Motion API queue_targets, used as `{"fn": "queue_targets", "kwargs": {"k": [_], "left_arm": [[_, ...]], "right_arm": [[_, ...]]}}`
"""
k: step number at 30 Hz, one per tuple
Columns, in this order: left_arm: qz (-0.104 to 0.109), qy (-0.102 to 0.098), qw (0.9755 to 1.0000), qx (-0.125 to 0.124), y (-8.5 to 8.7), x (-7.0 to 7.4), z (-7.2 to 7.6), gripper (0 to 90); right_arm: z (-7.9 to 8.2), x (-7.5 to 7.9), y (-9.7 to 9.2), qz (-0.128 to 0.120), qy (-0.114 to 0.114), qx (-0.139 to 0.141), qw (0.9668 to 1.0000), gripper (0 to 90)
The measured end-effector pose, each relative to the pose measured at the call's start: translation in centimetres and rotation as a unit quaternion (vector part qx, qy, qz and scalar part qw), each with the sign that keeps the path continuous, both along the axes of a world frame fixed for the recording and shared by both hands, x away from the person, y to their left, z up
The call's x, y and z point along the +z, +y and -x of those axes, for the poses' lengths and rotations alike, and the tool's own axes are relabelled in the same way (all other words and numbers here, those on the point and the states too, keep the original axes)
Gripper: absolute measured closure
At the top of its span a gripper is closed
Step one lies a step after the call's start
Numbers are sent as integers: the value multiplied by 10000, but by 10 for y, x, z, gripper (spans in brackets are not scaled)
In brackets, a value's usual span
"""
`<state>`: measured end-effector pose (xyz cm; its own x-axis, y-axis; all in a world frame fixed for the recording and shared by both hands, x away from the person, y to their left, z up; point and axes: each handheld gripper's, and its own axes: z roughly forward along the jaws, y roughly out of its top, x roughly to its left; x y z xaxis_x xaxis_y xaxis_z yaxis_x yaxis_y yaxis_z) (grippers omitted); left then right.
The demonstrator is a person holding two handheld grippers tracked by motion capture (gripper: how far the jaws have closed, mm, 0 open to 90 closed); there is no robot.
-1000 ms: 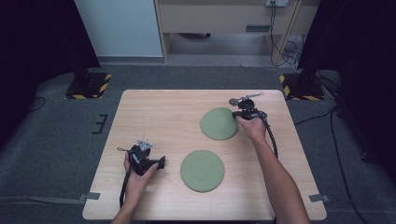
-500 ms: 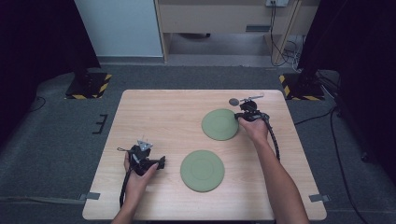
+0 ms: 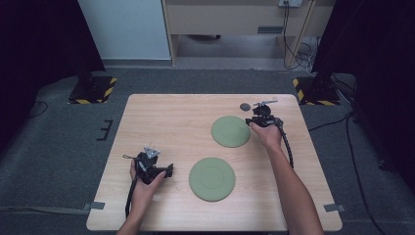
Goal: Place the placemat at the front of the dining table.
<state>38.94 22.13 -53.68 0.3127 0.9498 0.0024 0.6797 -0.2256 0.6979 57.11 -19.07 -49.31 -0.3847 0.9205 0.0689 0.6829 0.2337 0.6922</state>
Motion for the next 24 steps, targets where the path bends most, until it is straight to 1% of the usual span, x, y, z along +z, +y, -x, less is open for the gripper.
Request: {"fn": "queue_targets", "kwargs": {"k": [2,3,5,8,10,11,14,15,16,17,18,24], "left_arm": [[-1,0,10000,0,0,0,0,0],[1,-1,10000,1,0,0,0,0],[-1,0,10000,-1,0,0,0,0],[-2,-1,10000,0,0,0,0,0],[-3,-1,10000,-1,0,0,0,0],[-2,-1,10000,1,0,0,0,0],[-5,-2,10000,0,0,0,0,0],[-5,-4,10000,0,0,0,0,0],[-5,-4,10000,0,0,0,0,0],[-7,-4,10000,0,0,0,0,0],[-7,-3,10000,0,0,0,0,0],[-6,-4,10000,1,0,0,0,0]], "right_arm": [[0,0,0,-7,-3,-29,10000,576],[0,0,0,-5,12,-38,10000,531],[0,0,0,-18,47,-54,10000,478],[0,-1,-1,-46,119,-104,9999,373],[-1,-2,0,-135,185,-97,9997,334],[-1,-3,1,-141,207,-95,9996,307],[-2,-4,2,-192,288,-193,9992,246],[-3,-4,3,-215,315,-218,9990,213],[-3,-4,3,-215,315,-218,9990,213],[-4,-5,2,-386,474,-239,9978,163],[-4,-5,3,-405,485,-227,9977,155],[-1,-2,3,-339,435,-198,9983,127]]}}
